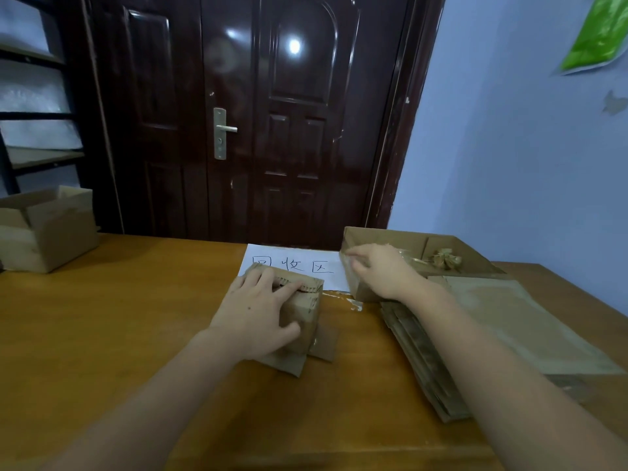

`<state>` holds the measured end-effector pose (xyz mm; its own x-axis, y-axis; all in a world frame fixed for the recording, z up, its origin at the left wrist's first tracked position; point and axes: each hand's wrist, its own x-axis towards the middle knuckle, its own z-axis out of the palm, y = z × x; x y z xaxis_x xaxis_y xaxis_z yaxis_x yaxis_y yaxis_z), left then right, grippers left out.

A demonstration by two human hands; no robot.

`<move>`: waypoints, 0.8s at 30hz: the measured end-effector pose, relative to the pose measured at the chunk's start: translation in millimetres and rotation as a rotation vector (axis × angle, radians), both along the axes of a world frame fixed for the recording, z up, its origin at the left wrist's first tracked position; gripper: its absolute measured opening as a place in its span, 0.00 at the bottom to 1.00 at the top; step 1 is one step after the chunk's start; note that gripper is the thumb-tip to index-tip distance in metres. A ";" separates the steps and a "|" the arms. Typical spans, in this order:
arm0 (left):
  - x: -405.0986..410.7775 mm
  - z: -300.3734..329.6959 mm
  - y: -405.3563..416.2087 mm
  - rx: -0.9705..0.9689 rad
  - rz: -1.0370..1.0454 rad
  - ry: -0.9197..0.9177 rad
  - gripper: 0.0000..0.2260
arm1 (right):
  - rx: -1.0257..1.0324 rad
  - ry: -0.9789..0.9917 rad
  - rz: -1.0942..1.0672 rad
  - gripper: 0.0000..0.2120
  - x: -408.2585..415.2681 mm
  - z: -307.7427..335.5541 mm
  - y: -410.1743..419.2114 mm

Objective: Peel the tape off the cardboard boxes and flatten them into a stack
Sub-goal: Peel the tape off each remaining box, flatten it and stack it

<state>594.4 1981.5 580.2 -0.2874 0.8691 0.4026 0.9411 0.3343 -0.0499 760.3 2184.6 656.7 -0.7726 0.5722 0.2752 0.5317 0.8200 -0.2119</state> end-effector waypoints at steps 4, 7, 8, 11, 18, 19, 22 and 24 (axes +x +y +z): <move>-10.2 5.5 -5.7 0.034 -0.030 -0.028 0.25 | -0.099 -0.082 0.246 0.34 -9.2 -2.6 -50.5; -11.6 6.0 -9.4 0.034 -0.051 -0.003 0.22 | -0.132 -0.168 0.317 0.43 -17.8 -15.3 -73.3; -9.9 6.2 -10.7 0.039 -0.061 -0.011 0.22 | -0.128 -0.185 0.329 0.44 -20.7 -20.1 -78.5; -7.5 6.9 -16.1 0.100 -0.093 -0.035 0.21 | -0.098 -0.210 0.324 0.40 -29.6 -34.3 -85.1; -26.9 3.4 -25.7 0.028 -0.008 -0.165 0.34 | -0.137 -0.151 0.298 0.34 -30.9 -47.5 -77.4; -27.9 2.4 -25.3 0.022 -0.015 -0.155 0.34 | -0.144 -0.143 0.292 0.34 -31.1 -48.8 -77.2; -27.6 3.2 -25.1 0.007 -0.007 -0.087 0.34 | -0.130 -0.124 0.264 0.32 -32.6 -51.0 -77.4; -26.4 4.8 -26.2 0.002 -0.003 -0.065 0.34 | -0.112 -0.111 0.258 0.28 -33.4 -50.3 -78.0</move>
<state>567.9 1955.3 585.0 -0.3108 0.8689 0.3853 0.9432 0.3320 0.0121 726.9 2106.6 606.4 -0.9183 0.3751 0.1266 0.3340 0.9057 -0.2611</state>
